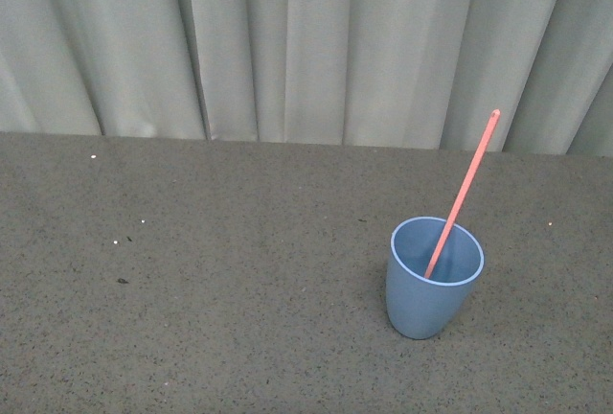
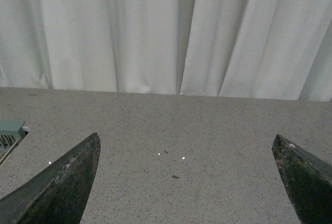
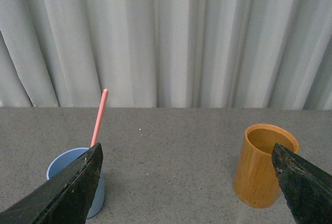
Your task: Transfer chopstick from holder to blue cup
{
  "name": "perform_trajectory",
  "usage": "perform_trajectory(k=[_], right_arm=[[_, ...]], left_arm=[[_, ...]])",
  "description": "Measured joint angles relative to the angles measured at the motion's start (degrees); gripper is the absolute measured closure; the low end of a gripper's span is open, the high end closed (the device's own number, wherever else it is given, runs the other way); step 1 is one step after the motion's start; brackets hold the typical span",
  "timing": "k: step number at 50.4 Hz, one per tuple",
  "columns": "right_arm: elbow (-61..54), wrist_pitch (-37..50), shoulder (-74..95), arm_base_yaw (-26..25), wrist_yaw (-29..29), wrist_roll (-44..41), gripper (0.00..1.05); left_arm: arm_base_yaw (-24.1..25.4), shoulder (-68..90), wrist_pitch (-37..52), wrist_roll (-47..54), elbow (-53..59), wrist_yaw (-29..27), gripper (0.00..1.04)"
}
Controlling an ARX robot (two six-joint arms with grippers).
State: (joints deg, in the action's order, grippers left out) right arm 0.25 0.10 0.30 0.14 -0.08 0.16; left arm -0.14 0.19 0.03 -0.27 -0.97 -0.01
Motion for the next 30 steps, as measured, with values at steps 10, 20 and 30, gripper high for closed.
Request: perform_trajectory(k=[10,20,30], right_arm=[[0.0,0.0,0.0,0.0,0.0,0.0,0.09],[0.0,0.0,0.0,0.0,0.0,0.0,0.09],[0.0,0.0,0.0,0.0,0.0,0.0,0.09]], left_arm=[[0.0,0.0,0.0,0.0,0.0,0.0,0.07],[0.0,0.0,0.0,0.0,0.0,0.0,0.07],[0.0,0.0,0.0,0.0,0.0,-0.02,0.07]])
